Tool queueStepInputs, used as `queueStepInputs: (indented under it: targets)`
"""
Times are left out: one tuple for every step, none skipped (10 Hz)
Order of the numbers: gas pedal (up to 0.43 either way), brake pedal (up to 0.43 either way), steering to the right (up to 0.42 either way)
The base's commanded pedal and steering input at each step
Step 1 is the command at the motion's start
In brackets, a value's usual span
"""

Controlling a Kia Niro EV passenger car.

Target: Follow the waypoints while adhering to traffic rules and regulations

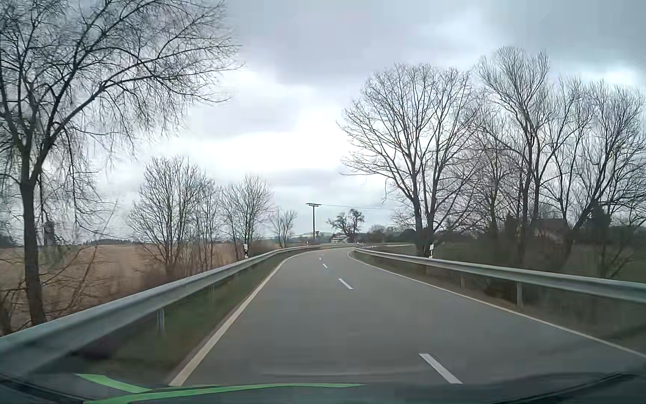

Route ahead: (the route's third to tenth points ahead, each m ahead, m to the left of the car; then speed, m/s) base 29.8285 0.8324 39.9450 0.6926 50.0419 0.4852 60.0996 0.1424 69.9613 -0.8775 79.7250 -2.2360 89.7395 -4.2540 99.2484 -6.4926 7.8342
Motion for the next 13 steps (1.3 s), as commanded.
queueStepInputs:
  targets:
    - [0.260,0.000,0.012]
    - [0.268,0.000,0.010]
    - [0.268,0.000,0.010]
    - [0.268,0.000,0.009]
    - [0.268,0.000,0.009]
    - [0.268,0.000,0.007]
    - [0.268,0.000,0.006]
    - [0.268,0.000,0.006]
    - [0.268,0.000,0.006]
    - [0.268,0.000,0.005]
    - [0.280,0.000,0.005]
    - [0.280,0.000,0.004]
    - [0.280,0.000,0.004]
